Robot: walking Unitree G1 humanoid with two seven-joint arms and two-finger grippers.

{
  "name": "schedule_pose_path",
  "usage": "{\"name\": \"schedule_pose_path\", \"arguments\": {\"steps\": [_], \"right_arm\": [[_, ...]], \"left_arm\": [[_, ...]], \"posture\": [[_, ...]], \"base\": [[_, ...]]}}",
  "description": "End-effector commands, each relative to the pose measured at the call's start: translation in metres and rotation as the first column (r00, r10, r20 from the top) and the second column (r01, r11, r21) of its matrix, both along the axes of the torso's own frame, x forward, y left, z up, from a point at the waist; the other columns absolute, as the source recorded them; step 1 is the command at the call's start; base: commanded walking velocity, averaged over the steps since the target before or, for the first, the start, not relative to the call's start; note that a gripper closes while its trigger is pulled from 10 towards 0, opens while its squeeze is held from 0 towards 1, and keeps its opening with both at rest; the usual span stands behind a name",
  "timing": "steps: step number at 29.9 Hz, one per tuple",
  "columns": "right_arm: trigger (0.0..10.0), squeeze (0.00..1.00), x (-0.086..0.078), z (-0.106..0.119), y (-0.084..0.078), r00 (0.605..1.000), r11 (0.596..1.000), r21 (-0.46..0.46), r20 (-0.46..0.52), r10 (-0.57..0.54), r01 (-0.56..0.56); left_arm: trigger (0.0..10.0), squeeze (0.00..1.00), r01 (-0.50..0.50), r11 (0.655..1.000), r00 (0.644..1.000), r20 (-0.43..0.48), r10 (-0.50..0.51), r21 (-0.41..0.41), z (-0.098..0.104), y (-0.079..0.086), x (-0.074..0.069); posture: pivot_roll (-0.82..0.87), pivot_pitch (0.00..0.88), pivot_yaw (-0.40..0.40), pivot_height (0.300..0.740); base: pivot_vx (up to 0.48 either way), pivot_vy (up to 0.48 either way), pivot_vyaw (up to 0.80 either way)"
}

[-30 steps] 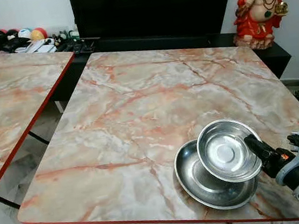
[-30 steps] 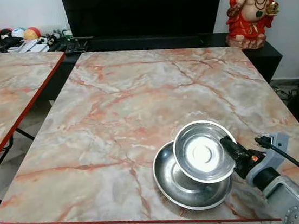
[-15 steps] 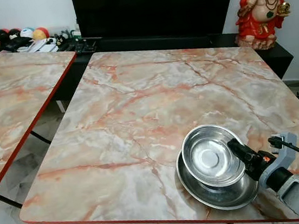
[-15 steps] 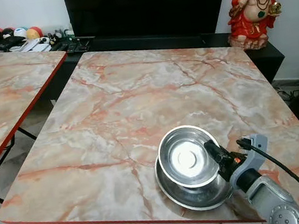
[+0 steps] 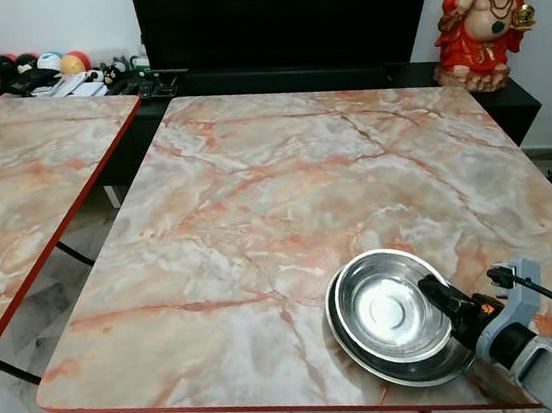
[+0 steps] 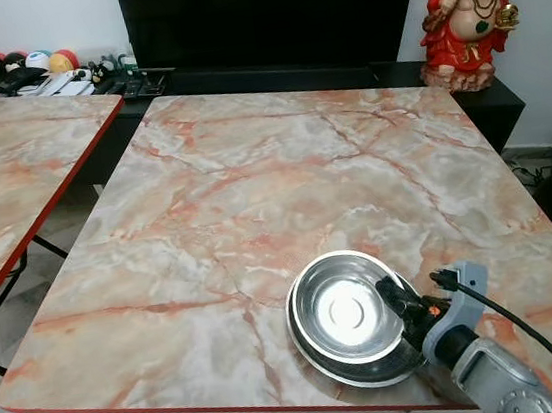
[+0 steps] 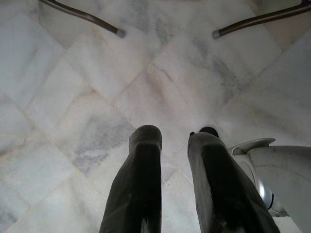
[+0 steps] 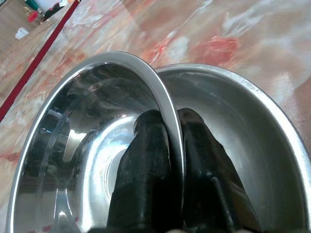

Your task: Setting the table

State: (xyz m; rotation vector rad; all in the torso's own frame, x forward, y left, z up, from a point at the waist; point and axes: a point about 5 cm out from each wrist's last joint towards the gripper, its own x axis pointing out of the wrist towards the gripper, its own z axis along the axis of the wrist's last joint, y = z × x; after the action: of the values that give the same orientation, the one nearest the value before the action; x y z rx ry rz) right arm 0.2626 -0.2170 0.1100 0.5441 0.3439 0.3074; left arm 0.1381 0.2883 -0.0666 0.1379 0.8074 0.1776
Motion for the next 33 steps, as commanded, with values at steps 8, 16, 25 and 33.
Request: {"name": "schedule_pose_path", "arguments": {"steps": [8,16,25,33], "right_arm": [[10.0,0.5,0.004,0.004,0.0,1.0,1.0,-0.016,0.021,-0.004,0.005],[10.0,0.06,0.003,0.0,-0.002,1.0,0.999,-0.041,0.006,-0.01,0.01],[10.0,0.12,0.002,-0.002,-0.002,1.0,0.998,-0.06,-0.001,0.001,-0.001],[10.0,0.7,0.002,-0.005,-0.002,1.0,0.997,-0.072,-0.012,0.0,-0.001]], "left_arm": [[10.0,0.0,0.002,1.0,1.0,-0.021,-0.002,0.006,-0.002,0.001,-0.005],[10.0,0.0,0.002,1.0,1.0,-0.026,-0.002,0.003,-0.003,0.0,-0.006],[10.0,0.0,0.003,1.0,1.0,-0.026,-0.003,0.002,-0.003,0.0,-0.006],[10.0,0.0,0.003,1.0,1.0,-0.026,-0.003,0.004,-0.003,0.0,-0.006]], "posture": [[0.06,0.094,-0.043,0.74],[0.06,0.093,-0.044,0.74],[0.06,0.092,-0.044,0.74],[0.06,0.091,-0.043,0.74]], "base": [[0.0,0.0,0.0],[0.0,0.0,0.0],[0.0,0.0,0.0],[0.0,0.0,0.0]]}}
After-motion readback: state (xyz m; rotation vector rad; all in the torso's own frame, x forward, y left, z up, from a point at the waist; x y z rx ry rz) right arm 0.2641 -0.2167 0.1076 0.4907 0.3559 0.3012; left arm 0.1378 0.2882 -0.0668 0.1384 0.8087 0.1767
